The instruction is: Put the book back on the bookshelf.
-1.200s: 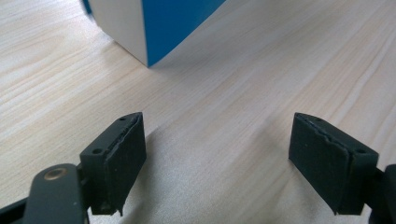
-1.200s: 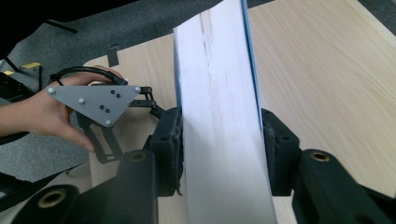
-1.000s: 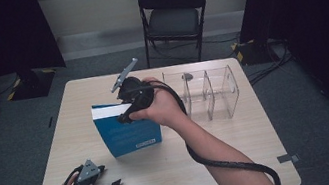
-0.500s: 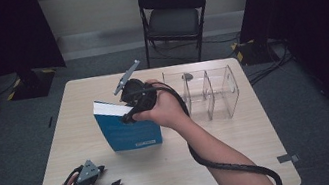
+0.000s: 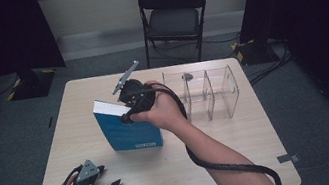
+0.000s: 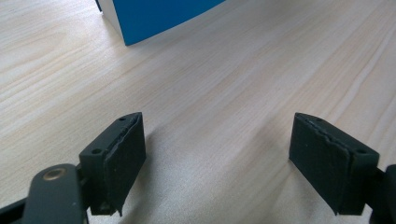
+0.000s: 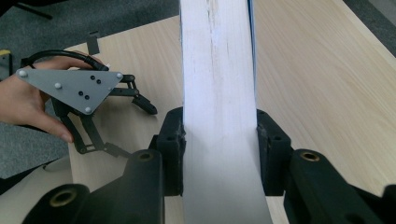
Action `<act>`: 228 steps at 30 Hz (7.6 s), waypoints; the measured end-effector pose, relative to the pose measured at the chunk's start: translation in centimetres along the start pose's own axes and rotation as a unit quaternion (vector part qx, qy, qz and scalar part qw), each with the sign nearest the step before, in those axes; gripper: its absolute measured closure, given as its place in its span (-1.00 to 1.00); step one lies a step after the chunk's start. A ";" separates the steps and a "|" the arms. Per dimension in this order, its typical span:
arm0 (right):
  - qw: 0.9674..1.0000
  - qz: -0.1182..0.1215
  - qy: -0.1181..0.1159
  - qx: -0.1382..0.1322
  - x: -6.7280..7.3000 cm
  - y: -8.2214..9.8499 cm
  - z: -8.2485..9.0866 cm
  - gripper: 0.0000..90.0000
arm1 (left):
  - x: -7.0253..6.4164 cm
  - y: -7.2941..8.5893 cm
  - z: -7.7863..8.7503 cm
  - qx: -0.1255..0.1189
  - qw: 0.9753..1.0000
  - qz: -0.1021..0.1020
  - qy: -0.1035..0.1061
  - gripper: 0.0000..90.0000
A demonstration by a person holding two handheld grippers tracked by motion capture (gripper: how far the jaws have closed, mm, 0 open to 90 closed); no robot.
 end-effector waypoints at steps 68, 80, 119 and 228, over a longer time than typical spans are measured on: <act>0.999 -0.023 0.002 -0.028 -1.8 5.7 0.7 -0.17 | -0.2 0.1 -0.1 0.001 1.000 -0.012 -0.004 -0.62; 0.999 -0.043 0.003 -0.018 -1.4 5.4 0.1 0.13 | -0.2 0.1 -0.1 0.001 1.000 -0.014 -0.005 -0.62; 0.999 -0.030 0.004 -0.014 -0.7 5.4 -0.1 0.38 | -0.2 0.1 -0.1 0.000 1.000 -0.006 0.000 -0.62; 0.997 -0.072 0.031 -0.009 1.3 12.2 13.0 0.39 | -0.4 0.2 -0.2 0.007 1.000 -0.022 -0.003 -0.69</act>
Point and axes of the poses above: each handheld gripper's, and its own axes: z roughly backward along the jaws, y roughly out of its underside, x roughly to its left, the point moved 4 cm from there along -z, roughly forward along the jaws, and after that the axes turned 13 degrees about z, right-handed, at the moved point
